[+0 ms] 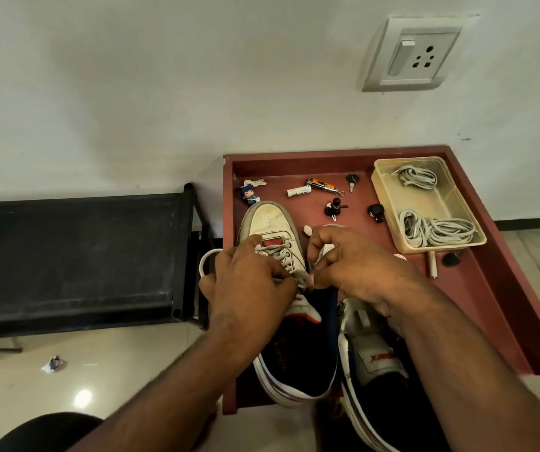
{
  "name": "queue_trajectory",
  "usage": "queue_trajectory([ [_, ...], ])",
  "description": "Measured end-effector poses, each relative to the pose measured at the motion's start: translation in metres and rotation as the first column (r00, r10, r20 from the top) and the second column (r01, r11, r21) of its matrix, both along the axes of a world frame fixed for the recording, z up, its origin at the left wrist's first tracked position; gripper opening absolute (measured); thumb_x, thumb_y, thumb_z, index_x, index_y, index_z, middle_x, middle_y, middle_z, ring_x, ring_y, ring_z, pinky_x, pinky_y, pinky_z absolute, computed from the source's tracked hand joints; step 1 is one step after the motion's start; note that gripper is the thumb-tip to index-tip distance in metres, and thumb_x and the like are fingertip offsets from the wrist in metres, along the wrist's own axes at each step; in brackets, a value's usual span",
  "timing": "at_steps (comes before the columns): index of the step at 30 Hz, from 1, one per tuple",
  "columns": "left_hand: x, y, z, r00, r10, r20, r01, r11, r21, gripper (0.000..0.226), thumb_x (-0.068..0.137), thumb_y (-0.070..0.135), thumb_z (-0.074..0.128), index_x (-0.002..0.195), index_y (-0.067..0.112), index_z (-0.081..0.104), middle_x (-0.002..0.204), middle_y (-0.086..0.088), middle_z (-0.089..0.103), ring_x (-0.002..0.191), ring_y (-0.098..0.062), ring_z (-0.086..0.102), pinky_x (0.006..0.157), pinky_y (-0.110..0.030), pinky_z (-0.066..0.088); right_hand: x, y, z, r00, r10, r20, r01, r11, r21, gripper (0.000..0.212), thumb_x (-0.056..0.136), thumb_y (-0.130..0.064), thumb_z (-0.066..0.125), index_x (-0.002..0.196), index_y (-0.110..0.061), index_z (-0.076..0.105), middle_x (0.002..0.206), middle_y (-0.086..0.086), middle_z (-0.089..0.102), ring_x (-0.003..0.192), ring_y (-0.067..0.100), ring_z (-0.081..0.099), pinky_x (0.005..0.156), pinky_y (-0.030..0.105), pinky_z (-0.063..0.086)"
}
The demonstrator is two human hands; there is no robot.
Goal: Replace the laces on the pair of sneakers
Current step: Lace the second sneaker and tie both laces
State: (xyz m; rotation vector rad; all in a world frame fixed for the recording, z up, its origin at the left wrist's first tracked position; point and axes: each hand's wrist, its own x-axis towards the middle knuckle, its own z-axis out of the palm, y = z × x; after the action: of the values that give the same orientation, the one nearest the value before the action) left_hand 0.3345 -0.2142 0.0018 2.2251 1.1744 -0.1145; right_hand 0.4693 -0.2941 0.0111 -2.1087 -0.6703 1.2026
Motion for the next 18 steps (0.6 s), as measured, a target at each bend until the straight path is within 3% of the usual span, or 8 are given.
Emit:
queue_trajectory([
  [4, -0.001, -0.002, -0.001, 0.989, 0.100, 0.113, -0.099, 0.995, -0.014, 0.002, 0.084, 0.041, 0.071, 0.083, 0.041, 0.070, 0.161, 0.015, 0.018, 0.145, -0.017, 0.007, 0.110, -0.045, 0.013, 0.000, -0.001, 0.000, 0.998, -0.043, -0.047, 0.044, 0.999, 0.023, 0.027, 0.075, 0.011, 0.071, 0.086, -0.011, 0.059, 0.093, 0.028, 0.068, 0.069, 0.025, 0.061, 0.045, 0.024, 0.043],
  [7, -0.003, -0.001, -0.004, 0.979, 0.122, 0.161, -0.119, 0.993, -0.026, 0.013, 0.083, 0.039, 0.072, 0.074, 0.041, 0.063, 0.160, 0.015, 0.020, 0.146, -0.017, 0.007, 0.113, -0.046, 0.011, 0.000, 0.000, -0.001, 0.997, -0.047, -0.055, 0.049, 0.998, 0.032, 0.026, 0.076, 0.010, 0.071, 0.084, -0.011, 0.059, 0.093, 0.028, 0.068, 0.068, 0.023, 0.060, 0.044, 0.023, 0.043],
  [14, -0.003, -0.004, -0.009, 0.977, 0.106, 0.183, -0.092, 0.992, -0.085, 0.006, 0.082, 0.041, 0.072, 0.082, 0.036, 0.075, 0.160, 0.015, 0.021, 0.147, -0.017, 0.006, 0.115, -0.052, 0.015, 0.000, 0.000, -0.002, 0.993, -0.056, -0.108, 0.059, 0.998, 0.025, 0.026, 0.079, 0.011, 0.069, 0.081, -0.013, 0.058, 0.071, 0.007, 0.060, 0.053, 0.010, 0.059, 0.042, 0.021, 0.044],
  [18, -0.004, -0.008, -0.011, 0.970, 0.113, 0.213, -0.105, 0.993, -0.047, 0.011, 0.084, 0.041, 0.072, 0.074, 0.041, 0.067, 0.159, 0.016, 0.023, 0.148, -0.012, 0.002, 0.116, -0.049, 0.010, 0.002, -0.002, -0.001, 0.970, -0.128, -0.208, 0.139, 0.989, 0.041, 0.013, 0.084, 0.002, 0.068, 0.084, -0.008, 0.061, 0.077, 0.010, 0.064, 0.055, 0.015, 0.062, 0.047, 0.026, 0.050],
])
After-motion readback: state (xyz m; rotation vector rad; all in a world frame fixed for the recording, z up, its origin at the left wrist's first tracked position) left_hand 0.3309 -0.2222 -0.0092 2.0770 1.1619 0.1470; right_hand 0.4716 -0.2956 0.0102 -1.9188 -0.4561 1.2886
